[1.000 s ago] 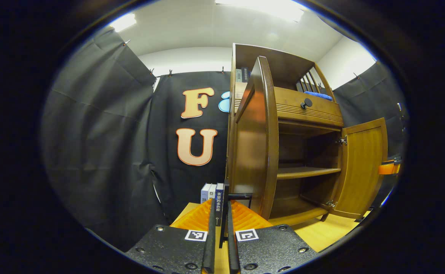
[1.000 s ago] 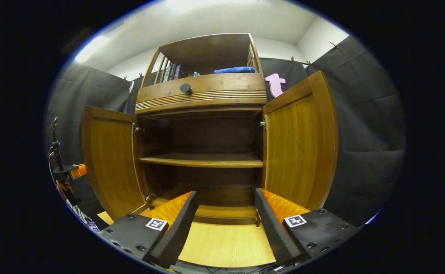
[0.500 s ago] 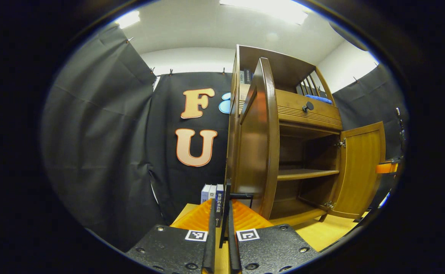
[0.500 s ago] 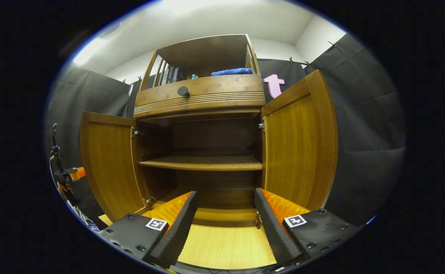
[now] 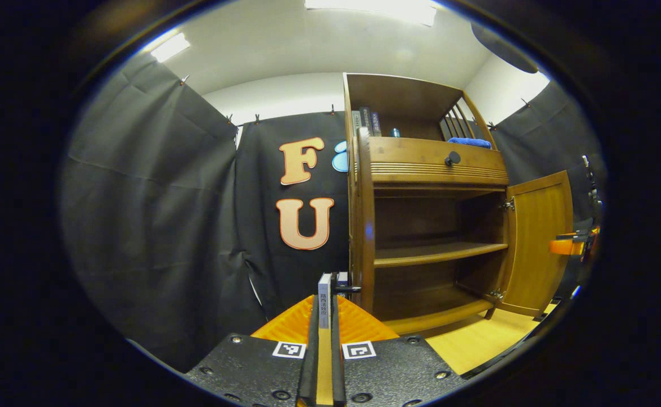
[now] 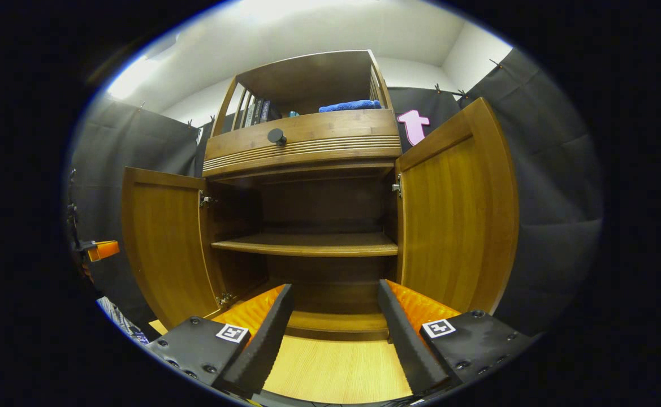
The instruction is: Open the right door of the double-door shoe cabinet with the right hand, and open the left door with the left hand.
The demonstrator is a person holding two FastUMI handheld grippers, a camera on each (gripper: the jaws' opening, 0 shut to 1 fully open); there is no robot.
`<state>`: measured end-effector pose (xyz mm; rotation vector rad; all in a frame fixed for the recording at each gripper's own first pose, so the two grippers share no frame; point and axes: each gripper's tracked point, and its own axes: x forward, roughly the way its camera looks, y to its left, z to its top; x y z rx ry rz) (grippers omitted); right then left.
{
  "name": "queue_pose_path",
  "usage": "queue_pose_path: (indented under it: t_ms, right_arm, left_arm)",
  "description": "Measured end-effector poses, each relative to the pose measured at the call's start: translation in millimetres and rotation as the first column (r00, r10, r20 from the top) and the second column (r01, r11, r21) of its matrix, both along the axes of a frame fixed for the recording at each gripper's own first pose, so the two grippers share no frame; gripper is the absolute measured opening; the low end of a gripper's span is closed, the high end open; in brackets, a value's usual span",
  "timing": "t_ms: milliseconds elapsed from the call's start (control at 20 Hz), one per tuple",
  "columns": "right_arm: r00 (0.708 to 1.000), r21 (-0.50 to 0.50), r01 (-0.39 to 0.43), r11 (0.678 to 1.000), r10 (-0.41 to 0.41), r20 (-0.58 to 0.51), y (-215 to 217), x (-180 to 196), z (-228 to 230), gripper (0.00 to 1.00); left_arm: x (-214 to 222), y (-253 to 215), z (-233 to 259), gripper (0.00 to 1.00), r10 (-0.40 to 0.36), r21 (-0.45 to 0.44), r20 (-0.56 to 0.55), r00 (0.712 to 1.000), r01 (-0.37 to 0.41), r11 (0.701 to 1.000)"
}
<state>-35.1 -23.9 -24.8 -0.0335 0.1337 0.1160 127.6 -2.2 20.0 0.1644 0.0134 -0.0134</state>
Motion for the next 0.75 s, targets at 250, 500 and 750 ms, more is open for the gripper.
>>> queue_pose_path:
  t_ms: [250, 500, 750]
  right_arm:
    - [1.000, 0.005, -0.012, 1.000, 0.012, 0.010, 7, 8, -1, 1.00]
    - [0.999, 0.018, -0.030, 0.999, 0.030, 0.018, 10, 1, 1, 0.96]
    - [1.000, 0.011, 0.004, 1.000, -0.004, 0.016, -4, -9, 1, 0.89]
  left_arm:
    - [3, -63, 2, 0.10, -0.093, -0.078, 0.003, 0.996, 0.093, 0.993]
    - [17, -119, -1, 0.12, -0.199, -0.184, -0.003, 0.980, 0.195, 0.963]
    - [37, -142, -9, 0.23, -0.177, -0.194, -0.011, 0.984, 0.172, 0.966]
